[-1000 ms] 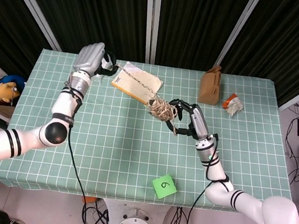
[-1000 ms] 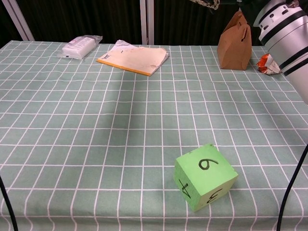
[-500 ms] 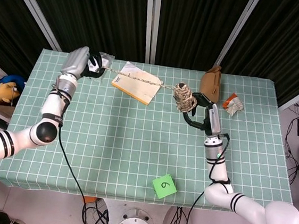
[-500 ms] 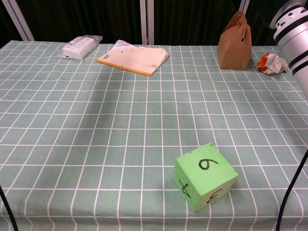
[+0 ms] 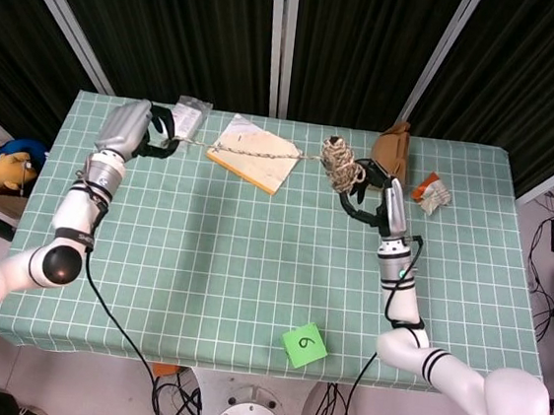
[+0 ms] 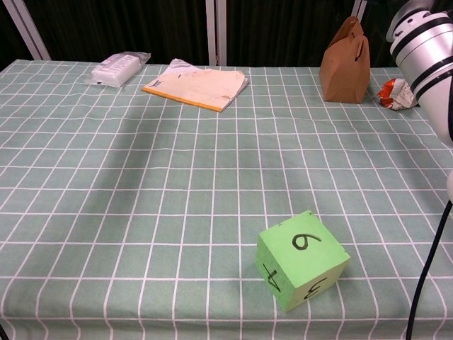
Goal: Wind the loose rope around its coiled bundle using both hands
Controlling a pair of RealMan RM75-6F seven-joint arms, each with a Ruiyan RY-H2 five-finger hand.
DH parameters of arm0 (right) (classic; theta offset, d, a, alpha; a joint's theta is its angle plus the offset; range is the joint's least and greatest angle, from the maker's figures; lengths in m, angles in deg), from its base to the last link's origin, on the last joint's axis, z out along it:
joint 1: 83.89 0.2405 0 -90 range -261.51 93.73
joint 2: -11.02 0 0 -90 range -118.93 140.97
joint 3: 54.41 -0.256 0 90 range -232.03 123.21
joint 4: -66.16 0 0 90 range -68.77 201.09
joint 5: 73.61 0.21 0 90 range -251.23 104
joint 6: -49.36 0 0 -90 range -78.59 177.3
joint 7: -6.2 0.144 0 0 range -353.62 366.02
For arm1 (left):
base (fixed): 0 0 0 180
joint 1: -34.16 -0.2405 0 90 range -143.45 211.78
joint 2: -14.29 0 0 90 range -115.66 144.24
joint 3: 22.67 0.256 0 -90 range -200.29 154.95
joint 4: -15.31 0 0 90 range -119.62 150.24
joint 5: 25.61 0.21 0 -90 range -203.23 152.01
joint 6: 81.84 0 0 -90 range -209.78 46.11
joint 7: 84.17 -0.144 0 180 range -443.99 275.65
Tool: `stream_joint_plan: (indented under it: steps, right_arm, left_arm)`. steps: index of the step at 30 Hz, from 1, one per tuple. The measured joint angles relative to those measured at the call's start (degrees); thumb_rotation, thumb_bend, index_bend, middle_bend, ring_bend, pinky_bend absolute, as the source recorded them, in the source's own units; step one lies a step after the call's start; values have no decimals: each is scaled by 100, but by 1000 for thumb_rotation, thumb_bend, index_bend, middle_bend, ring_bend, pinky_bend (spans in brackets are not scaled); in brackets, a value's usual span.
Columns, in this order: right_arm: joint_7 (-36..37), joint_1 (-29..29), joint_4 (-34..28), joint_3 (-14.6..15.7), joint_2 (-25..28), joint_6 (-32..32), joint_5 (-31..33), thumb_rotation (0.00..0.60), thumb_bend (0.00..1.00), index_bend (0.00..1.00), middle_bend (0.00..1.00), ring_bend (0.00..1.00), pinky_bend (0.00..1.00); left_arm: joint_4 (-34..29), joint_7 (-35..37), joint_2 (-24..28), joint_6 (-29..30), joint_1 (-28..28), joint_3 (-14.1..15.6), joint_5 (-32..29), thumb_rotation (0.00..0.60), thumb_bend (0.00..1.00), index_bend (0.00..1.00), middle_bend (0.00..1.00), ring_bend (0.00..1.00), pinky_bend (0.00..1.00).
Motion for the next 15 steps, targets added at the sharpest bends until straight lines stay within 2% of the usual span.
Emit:
stream_joint_plan:
  steps: [4,7,11,15]
  right_arm:
    - [-433,253,446,-42,-153,245,34,600,677,868,650,640,816]
    - [-638,523,783,-66,-289,443,18,600,682,868,650,640,816]
    - [-725,780,978,-147,-421,743,75,600,681,867,650,640,816]
    - [-918,973,1023,-281,-495,964,208,600,680,867,650,639,816]
  left_arm:
    - [-559,-78,148,395,-164,81,659,600,544,819,490,448,560]
    - [-949,-201,190,919,-285,115,1265,600,543,819,483,439,556]
    - [-1302,-651,53,2006,-417,191,2242,600,543,819,476,433,548]
    - [-1559,-1340,-174,2841,-488,281,3208,600,543,819,470,430,543]
